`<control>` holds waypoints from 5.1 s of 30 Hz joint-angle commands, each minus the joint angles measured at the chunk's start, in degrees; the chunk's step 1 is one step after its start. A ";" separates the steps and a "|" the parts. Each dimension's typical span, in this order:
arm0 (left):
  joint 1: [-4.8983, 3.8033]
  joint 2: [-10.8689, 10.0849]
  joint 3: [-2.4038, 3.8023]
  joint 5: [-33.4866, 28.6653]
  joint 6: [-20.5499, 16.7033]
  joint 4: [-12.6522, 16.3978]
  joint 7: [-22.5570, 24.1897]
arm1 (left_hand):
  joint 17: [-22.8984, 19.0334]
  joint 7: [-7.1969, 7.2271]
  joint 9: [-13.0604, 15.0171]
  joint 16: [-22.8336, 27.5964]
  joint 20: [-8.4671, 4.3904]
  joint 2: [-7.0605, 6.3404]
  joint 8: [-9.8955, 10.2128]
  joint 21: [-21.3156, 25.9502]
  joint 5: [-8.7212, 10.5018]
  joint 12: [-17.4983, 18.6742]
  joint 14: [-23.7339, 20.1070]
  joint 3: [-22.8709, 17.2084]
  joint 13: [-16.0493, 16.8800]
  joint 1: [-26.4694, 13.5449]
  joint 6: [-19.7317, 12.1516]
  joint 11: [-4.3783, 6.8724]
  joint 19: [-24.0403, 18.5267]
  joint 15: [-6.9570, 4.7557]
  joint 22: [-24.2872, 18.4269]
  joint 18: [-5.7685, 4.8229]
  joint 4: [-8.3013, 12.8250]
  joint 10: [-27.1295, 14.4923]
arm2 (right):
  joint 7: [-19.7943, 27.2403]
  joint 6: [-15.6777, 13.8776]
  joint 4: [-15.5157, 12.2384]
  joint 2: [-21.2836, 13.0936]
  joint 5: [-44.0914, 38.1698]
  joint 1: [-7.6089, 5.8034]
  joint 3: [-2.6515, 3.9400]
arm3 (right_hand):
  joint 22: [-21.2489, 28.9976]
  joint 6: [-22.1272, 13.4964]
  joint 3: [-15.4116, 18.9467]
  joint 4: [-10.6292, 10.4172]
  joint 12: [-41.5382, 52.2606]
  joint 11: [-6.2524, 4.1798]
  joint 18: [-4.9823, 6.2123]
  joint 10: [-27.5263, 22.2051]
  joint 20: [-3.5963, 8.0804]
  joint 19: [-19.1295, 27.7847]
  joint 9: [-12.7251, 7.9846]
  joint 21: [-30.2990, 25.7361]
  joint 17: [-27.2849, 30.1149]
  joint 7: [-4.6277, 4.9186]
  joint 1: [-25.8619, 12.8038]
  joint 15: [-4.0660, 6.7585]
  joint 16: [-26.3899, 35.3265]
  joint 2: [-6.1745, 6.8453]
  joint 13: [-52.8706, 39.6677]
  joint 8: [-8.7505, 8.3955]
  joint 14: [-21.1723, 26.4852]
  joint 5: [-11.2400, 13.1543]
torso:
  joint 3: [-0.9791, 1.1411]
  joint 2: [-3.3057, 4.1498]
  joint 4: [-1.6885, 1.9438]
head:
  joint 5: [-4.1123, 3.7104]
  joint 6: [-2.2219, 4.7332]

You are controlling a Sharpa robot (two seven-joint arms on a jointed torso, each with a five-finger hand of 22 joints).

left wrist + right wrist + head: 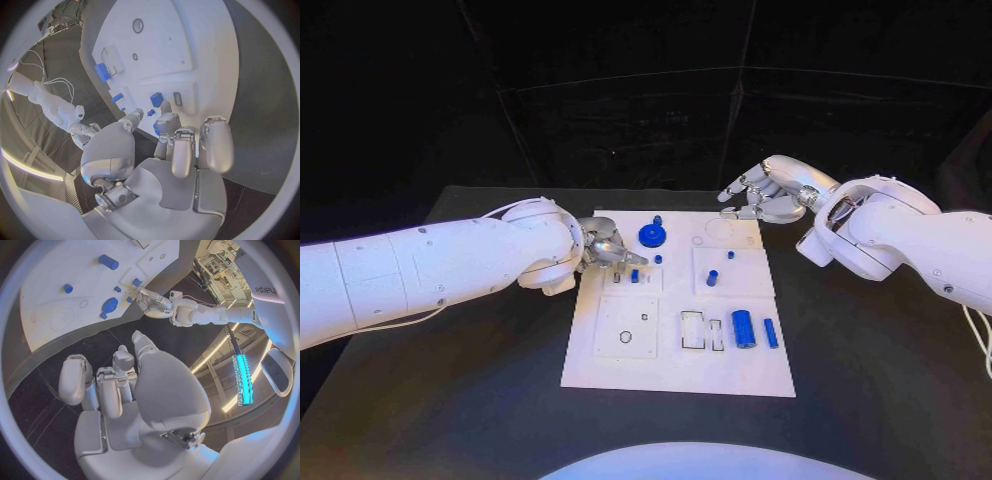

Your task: Assemble the parts on the task board

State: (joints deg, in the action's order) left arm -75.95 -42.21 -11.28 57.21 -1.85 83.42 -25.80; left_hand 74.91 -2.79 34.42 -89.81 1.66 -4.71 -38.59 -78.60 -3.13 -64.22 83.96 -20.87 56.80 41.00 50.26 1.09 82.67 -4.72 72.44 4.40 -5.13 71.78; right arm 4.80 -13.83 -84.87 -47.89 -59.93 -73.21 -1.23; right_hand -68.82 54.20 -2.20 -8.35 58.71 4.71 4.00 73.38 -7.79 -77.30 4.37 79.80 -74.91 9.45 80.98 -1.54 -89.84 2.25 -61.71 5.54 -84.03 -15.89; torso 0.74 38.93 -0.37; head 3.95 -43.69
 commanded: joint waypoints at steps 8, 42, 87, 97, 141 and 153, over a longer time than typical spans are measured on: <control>-4.96 0.81 2.03 -2.85 13.75 -5.54 0.20 | 15.09 -2.15 -3.81 -0.19 1.16 0.30 4.74 1.62 0.36 3.39 6.04 7.94 -4.20 5.23 -3.61 -1.74 -1.04 1.56 -1.85 -0.29 -1.36 -3.37 | 0.57 0.34 0.72 0.30 0.18 -0.11 0.02 | 0.11 0.07 0.23 -0.11 -0.37 0.08 0.56 -0.52 0.07 0.32 -0.08 -0.23 -15.09 0.17 -0.45 -0.15 -0.16 -0.01 0.06 0.26 -5.97 -0.35 | 0.06 0.06 -0.06 | 0.20 0.52; -3.92 15.02 1.90 2.64 23.97 -30.38 0.47 | 15.09 -1.96 -5.77 -0.19 1.46 4.82 5.15 1.45 0.36 2.64 6.04 12.54 -4.04 9.84 -1.29 -1.66 -0.82 1.61 -1.25 -0.32 -2.69 -3.02 | 0.87 0.44 1.30 1.41 0.18 -0.08 0.02 | 0.17 0.04 0.24 -0.20 -0.35 0.06 0.57 -0.50 0.06 0.35 -0.09 -0.27 -15.09 0.16 -0.47 -0.15 -0.16 -0.08 0.05 0.25 -5.97 -0.46 | 0.02 0.05 -0.03 | 0.74 0.21; -3.01 15.91 1.84 1.75 25.37 -30.33 0.39 | 15.09 -1.54 -6.75 -0.19 1.19 8.71 4.77 1.44 0.35 2.56 6.04 10.12 -4.47 18.85 -0.58 -1.23 -0.72 1.28 -0.85 -0.36 2.30 -2.90 | 0.91 0.62 1.56 1.74 0.18 -0.08 0.02 | 0.19 0.01 0.13 -0.17 -0.40 0.03 0.57 -0.53 0.07 0.34 -0.10 -0.30 -15.09 0.15 -0.25 -0.13 -0.16 -0.23 0.10 0.24 -5.97 -0.64 | 0.06 0.00 -0.01 | 0.86 -0.25; -2.94 15.22 1.85 -1.20 23.72 -29.37 0.51 | 15.09 -0.81 -6.39 -0.19 0.50 11.77 3.98 1.23 0.34 2.49 6.04 0.45 -3.94 27.33 -0.66 -0.50 -0.56 0.61 -0.36 -0.44 9.93 -2.20 | 0.92 0.67 1.58 1.77 0.18 -0.08 0.02 | 0.19 0.01 0.13 -0.17 -0.40 0.03 0.57 -0.53 0.07 0.34 -0.10 -0.30 -15.09 0.15 -0.25 -0.13 -0.16 -0.23 0.10 0.24 -5.97 -0.64 | 0.05 -0.03 0.03 | 0.72 -0.40; 1.70 -3.08 1.69 2.90 -3.40 0.64 0.83 | 15.09 -0.45 -3.77 -0.19 0.28 8.62 0.82 0.55 0.39 0.58 6.04 -10.00 -1.89 22.15 -1.04 -0.13 0.05 0.37 0.93 -0.66 12.48 0.68 | 1.10 0.91 2.77 1.93 0.39 -0.07 -0.02 | 0.33 0.01 0.13 -0.23 -0.46 0.04 0.60 -0.57 0.07 0.42 -0.10 -0.39 -15.09 0.16 -0.23 -0.12 -0.16 -0.27 0.17 0.24 -5.97 -0.69 | 0.02 -0.01 0.12 | 1.77 -0.42; 2.14 -2.85 1.66 4.20 0.20 0.78 0.51 | 15.09 -0.43 -3.69 -0.19 0.25 8.42 0.73 0.71 0.39 0.73 6.04 -10.37 -2.09 21.98 -1.06 -0.11 -0.03 0.34 0.72 -0.61 12.52 0.61 | 1.13 0.90 2.81 1.97 0.39 -0.07 -0.02 | 0.43 0.00 0.20 -0.37 -0.55 0.06 0.61 -0.61 0.07 0.47 -0.10 -0.45 -15.09 0.17 -0.35 -0.13 -0.16 -0.30 0.25 0.25 -5.97 -0.57 | 0.06 0.03 -0.02 | 1.88 -0.54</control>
State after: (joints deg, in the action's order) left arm -73.77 -45.13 -9.65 59.80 -3.47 84.04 -25.52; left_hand 74.90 -3.61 27.64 -89.81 2.07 3.35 -37.54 -77.77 -2.42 -63.45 83.85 -27.93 54.77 62.90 49.33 0.73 82.49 -4.00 73.22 4.40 4.34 71.89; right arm 5.43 -13.21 -82.00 -45.95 -59.75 -73.18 -1.27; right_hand -68.44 54.20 -2.02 -8.52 58.49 4.91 4.00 73.18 -7.79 -77.31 4.34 79.58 -74.91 9.45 80.98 -1.54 -89.84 2.25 -61.51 5.54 -84.03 -16.47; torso 0.78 38.94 -0.32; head 5.83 -44.17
